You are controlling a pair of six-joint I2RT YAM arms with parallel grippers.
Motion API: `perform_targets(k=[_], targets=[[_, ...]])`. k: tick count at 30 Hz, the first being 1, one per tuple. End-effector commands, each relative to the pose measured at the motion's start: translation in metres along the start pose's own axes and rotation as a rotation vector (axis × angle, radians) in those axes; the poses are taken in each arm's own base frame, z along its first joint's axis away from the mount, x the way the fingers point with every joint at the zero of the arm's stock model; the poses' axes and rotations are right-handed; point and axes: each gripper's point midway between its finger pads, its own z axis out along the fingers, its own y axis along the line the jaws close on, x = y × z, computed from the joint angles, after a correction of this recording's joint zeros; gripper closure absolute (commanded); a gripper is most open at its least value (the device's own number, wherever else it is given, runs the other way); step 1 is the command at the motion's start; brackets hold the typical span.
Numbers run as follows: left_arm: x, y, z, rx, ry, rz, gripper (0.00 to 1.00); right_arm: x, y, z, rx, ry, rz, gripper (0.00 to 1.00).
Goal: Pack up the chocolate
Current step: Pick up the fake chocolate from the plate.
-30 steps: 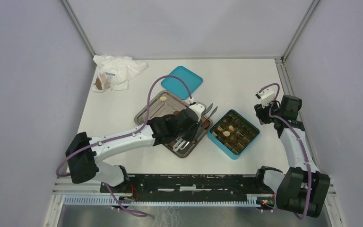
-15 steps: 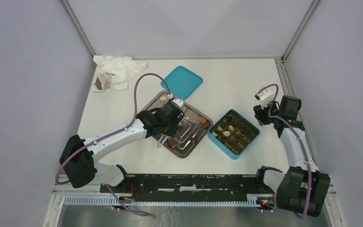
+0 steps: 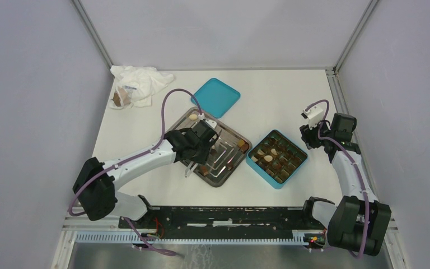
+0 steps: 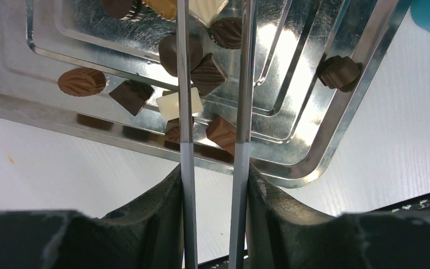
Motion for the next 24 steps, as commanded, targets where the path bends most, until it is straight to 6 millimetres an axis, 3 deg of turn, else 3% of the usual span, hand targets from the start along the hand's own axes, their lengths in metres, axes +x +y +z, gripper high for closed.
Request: perform_targets(k=[1,24], targets=[[-0.001,-0.008,0.000,0.028,0.014,-0.057,0.56,-0.015,-0.008,-0.002,0.009,-0.038,-0.024,0.45],[0.009,0.003,0.011,0.000,0.074,-0.054,0.55,-0.015,-0.007,-0.003,0.009,-0.041,-0.029,0.45]])
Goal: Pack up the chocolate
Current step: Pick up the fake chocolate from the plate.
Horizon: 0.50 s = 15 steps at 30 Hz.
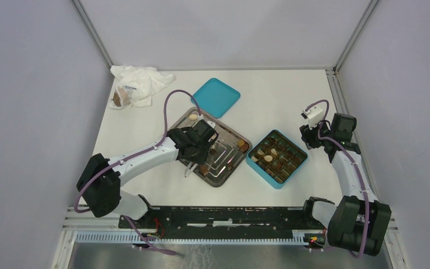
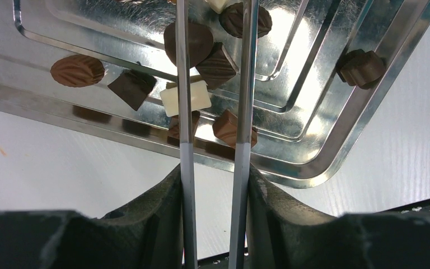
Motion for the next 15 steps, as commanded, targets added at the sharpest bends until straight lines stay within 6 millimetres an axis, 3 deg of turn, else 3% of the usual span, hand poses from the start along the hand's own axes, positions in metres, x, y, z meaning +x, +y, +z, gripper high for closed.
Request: perform_targets(k=[1,15], targets=[[-0.0027,-0.0026,0.0000,0.013,-0.003,-0.036,0.55,-0.0159,-0.0078,-0.0029,0.011,-0.042,-0.029,0.45],[0.0008,-0.0020,0.0048,0.016,0.020,-0.032,0.52,-0.0159,-0.0073,-0.0030,0.009,-0.044,-0.030,0.45]])
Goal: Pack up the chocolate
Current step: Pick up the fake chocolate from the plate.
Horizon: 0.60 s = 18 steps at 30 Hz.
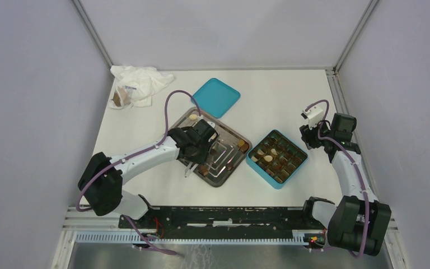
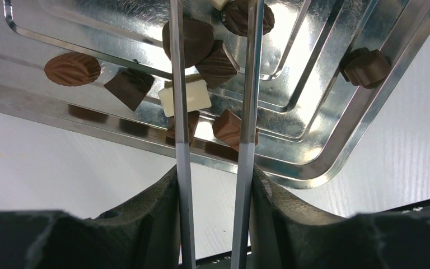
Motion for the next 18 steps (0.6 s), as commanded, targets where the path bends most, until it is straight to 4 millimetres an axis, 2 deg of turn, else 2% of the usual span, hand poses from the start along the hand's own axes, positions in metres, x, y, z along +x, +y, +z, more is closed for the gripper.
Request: perform_targets(k=[1,5,8,9,11,18], targets=[[-0.001,-0.004,0.001,0.020,0.003,-0.026,0.52,-0.016,-0.007,-0.003,0.008,-0.043,-0.028,0.45],[0.000,-0.006,0.004,0.028,0.013,-0.024,0.57,-0.016,-0.007,-0.003,0.010,-0.045,-0.029,0.45],[-0.002,-0.007,0.002,0.034,0.008,-0.024,0.68,-0.016,-0.007,-0.003,0.009,-0.045,-0.028,0.45],[-0.003,-0.007,0.002,0.034,0.005,-0.025,0.76,-0.016,-0.007,-0.003,0.009,-0.045,-0.030,0.45],[-0.005,-0.007,0.000,0.036,-0.007,-0.028,0.84,-0.016,-0.007,-0.003,0.009,-0.046,-0.030,0.45],[-0.017,-0.010,-0.012,0.067,-0.068,-0.033,0.95,-0.017,-0.007,-0.004,0.007,-0.049,-0.031,0.45]])
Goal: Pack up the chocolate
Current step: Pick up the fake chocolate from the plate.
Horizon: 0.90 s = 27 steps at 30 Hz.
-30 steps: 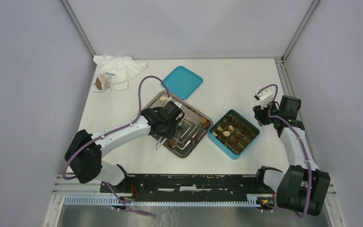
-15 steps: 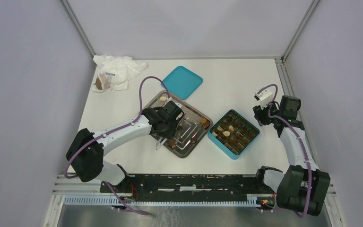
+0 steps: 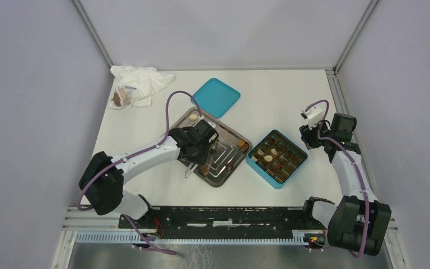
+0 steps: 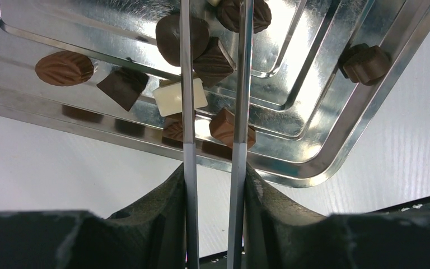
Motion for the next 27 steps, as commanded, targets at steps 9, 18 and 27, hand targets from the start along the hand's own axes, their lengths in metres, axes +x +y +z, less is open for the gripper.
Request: perform_targets(k=[9,18,27], targets=[[-0.026,-0.018,-0.034,0.147,-0.157,-0.018,0.98,-0.015,-0.006,-0.003,0.005,-0.042,-0.026,0.43],[-0.036,-0.043,-0.058,0.309,-0.236,0.010,0.98,-0.014,-0.004,-0.001,-0.012,-0.038,-0.020,0.42],[-0.040,-0.101,-0.080,0.531,-0.300,0.087,0.98,-0.013,-0.005,0.000,-0.007,-0.033,-0.020,0.42]])
